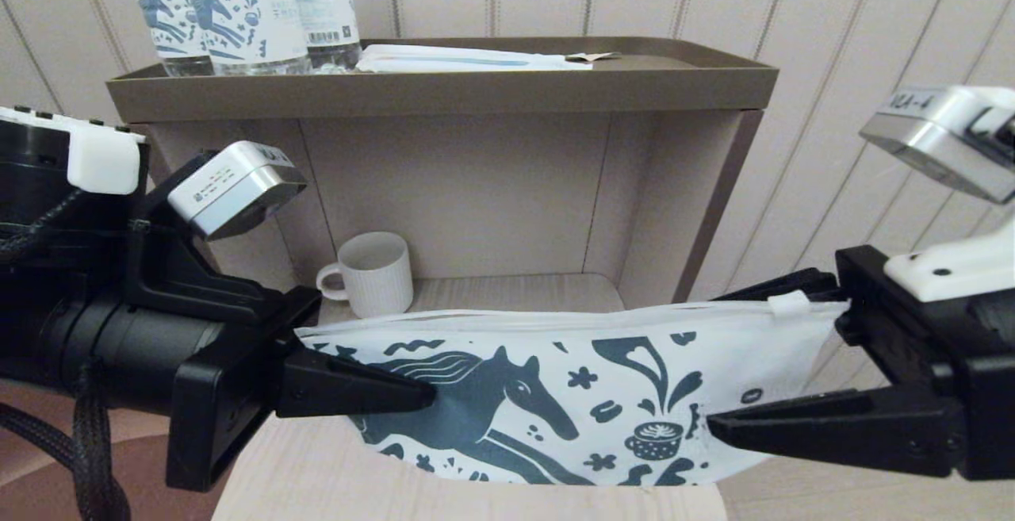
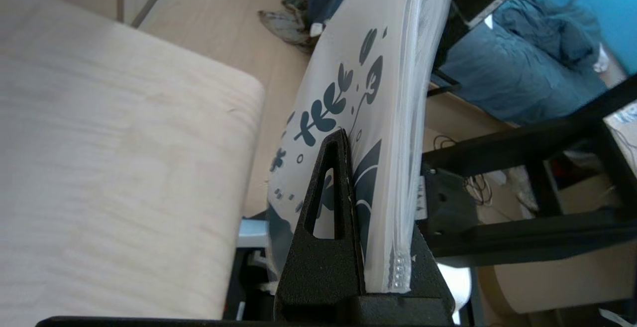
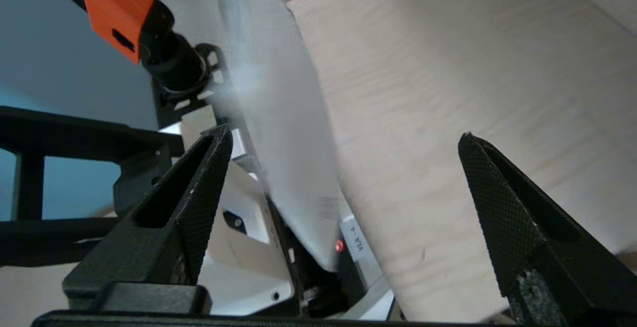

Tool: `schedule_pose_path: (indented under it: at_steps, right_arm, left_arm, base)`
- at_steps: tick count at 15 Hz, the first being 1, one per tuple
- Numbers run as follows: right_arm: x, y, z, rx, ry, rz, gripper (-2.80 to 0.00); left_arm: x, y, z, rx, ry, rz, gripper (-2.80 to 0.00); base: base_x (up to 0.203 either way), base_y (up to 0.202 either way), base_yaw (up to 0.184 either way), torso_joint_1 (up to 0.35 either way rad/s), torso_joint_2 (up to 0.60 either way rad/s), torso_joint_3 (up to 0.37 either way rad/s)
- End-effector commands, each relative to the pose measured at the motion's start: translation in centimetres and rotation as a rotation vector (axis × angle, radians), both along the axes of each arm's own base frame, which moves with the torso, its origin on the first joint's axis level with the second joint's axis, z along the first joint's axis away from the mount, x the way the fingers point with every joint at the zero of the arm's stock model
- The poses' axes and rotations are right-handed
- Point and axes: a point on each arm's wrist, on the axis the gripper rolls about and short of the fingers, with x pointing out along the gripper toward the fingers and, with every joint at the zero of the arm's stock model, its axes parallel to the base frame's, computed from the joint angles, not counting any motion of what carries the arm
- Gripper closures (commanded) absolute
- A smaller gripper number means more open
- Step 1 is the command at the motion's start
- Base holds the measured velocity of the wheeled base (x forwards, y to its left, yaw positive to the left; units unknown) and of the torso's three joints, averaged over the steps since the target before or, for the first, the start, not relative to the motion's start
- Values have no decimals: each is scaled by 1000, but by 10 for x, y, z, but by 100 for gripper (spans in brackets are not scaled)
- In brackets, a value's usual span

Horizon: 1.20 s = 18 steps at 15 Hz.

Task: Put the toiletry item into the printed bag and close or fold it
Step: Hand it to the other hand

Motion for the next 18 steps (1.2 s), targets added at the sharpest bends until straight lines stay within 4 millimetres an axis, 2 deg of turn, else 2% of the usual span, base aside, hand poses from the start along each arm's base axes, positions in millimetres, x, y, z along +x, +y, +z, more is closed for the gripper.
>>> schedule_pose_path:
  at_steps: [1, 8, 18]
  right_arm:
    - [0, 0, -2, -1, 6, 10, -280]
    - [0, 4, -12, -27, 9, 44, -280]
    - [4, 9, -14, -44, -14, 76, -280]
  left_arm:
    - [4, -2, -4, 8, 18, -1, 0]
    - [6, 1, -4, 6, 14, 9, 0]
    - [4, 2, -5, 3, 12, 1, 0]
  base:
    - [0, 0, 0, 0, 0, 0]
    - [0, 0, 0, 0, 0, 0]
    - [0, 0, 0, 0, 0, 0]
